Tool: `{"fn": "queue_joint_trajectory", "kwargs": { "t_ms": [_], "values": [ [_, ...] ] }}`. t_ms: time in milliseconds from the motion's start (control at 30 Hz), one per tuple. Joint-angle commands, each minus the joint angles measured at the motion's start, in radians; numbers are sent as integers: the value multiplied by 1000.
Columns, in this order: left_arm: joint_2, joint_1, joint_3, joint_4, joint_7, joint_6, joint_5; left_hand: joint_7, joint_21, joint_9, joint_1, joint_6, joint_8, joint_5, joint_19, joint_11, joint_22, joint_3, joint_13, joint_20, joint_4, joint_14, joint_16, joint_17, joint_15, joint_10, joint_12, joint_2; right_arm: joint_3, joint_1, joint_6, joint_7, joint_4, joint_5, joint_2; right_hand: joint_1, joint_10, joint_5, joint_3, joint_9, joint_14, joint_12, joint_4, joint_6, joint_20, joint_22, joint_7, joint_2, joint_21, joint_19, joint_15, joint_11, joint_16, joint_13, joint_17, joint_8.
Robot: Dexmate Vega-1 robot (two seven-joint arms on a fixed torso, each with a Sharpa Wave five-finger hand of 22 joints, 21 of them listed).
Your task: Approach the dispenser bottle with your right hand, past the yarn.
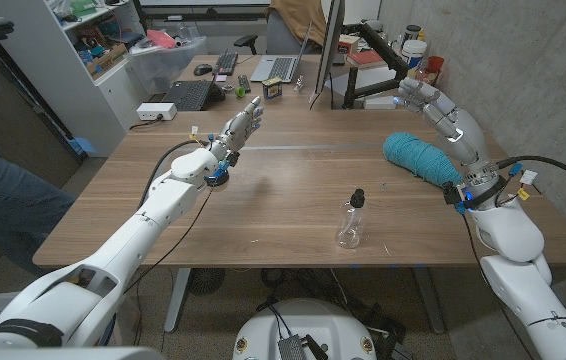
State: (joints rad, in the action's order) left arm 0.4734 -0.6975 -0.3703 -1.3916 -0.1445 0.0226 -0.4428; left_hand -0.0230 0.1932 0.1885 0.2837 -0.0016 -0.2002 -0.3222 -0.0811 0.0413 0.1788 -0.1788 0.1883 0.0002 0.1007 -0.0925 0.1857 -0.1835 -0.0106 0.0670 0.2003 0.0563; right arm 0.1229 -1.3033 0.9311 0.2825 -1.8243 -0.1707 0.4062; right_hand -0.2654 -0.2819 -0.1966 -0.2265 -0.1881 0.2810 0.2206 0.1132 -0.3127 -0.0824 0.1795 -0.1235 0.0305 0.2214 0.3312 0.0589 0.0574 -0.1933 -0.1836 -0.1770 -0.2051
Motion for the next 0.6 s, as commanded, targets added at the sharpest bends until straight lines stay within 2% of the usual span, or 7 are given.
{"fn": "queue_joint_trajectory", "kwargs": {
  "t_ms": [33, 267, 600],
  "values": [
    [-2, 5, -1, 1, 0, 1, 3, -4, 8, 1, 6, 12, -3, -4, -3, 3, 3, 1, 3, 3, 0, -9, 3, -3, 3, 3, 3, -9, 25, -7, 14, -12, -23, 70, -20, -17, 2, -8, -5, -3, 4, -7, 5, -6, -4, 1, -12, 2, -3, 2, -1, 1, 1, -2, -1, -8],
    [-3, 10, -3, 1, 0, -1, 6, -3, 8, 1, 7, 12, -3, -4, -4, 1, 3, 3, 3, 3, 0, -9, 3, -3, 4, 3, 3, -10, 35, -9, 27, -17, -33, 100, -29, -23, 4, -8, -7, -3, 6, -7, 8, -18, -5, 1, -23, 3, -5, 3, -1, 4, 2, -2, -1, -10],
    [-8, 16, -6, 7, 0, 1, 8, -4, 8, 1, 7, 13, -3, -4, -4, -1, 3, 5, 3, 4, 0, -9, 4, -3, 3, 3, 3, -11, 47, -13, 37, -17, -45, 135, -37, -33, 13, -9, -9, -3, 21, -11, 14, -33, -7, 2, -19, 3, -8, 5, 9, 19, 0, -2, -1, -11]
  ]
}}
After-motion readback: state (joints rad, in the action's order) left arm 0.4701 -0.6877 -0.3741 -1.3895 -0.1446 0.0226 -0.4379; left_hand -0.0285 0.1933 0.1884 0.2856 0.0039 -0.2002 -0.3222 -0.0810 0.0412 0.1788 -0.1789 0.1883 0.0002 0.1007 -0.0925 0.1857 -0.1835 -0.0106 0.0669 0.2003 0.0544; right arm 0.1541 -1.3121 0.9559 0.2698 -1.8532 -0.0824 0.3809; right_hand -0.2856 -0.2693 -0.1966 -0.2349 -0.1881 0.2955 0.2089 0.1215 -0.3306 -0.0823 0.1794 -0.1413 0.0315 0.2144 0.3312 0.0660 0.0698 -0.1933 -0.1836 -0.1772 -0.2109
